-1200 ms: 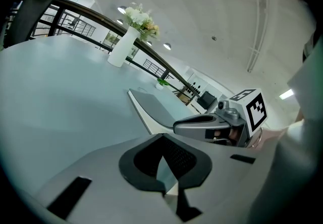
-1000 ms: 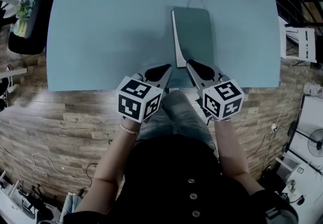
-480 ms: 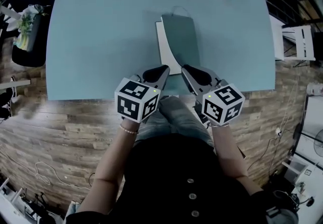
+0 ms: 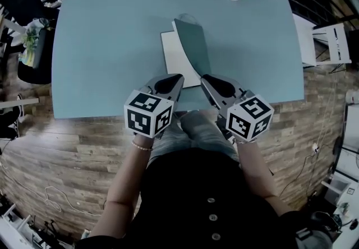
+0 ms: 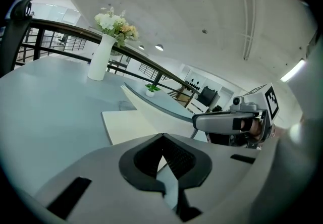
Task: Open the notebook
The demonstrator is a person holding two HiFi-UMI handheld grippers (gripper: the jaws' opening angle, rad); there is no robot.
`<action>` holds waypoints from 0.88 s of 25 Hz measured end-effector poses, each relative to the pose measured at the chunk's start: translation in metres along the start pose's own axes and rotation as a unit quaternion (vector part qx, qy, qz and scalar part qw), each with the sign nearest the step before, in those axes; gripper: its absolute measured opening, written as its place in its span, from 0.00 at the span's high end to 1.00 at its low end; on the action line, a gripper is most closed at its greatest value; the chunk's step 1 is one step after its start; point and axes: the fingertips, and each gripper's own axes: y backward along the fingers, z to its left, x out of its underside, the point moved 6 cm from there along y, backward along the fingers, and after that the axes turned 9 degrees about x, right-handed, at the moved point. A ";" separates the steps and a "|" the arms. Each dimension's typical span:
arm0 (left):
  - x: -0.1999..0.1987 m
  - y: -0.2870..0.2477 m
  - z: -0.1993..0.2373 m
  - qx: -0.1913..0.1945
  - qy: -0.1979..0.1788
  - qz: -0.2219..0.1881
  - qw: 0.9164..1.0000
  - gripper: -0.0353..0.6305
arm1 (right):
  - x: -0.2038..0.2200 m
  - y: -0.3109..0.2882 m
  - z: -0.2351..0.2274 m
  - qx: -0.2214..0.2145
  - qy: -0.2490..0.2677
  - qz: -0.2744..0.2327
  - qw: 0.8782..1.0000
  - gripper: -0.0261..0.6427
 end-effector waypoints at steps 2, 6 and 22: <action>0.000 -0.006 -0.005 0.001 -0.002 0.002 1.000 0.92 | -0.002 0.007 -0.007 0.000 -0.001 -0.006 1.000 0.92; -0.004 -0.018 -0.016 0.004 -0.008 0.005 1.000 0.92 | -0.006 0.020 -0.021 0.003 -0.004 -0.015 1.000 0.92; -0.023 -0.061 -0.053 0.003 -0.038 0.012 0.999 0.92 | -0.006 0.058 -0.087 0.018 -0.017 -0.031 0.999 0.92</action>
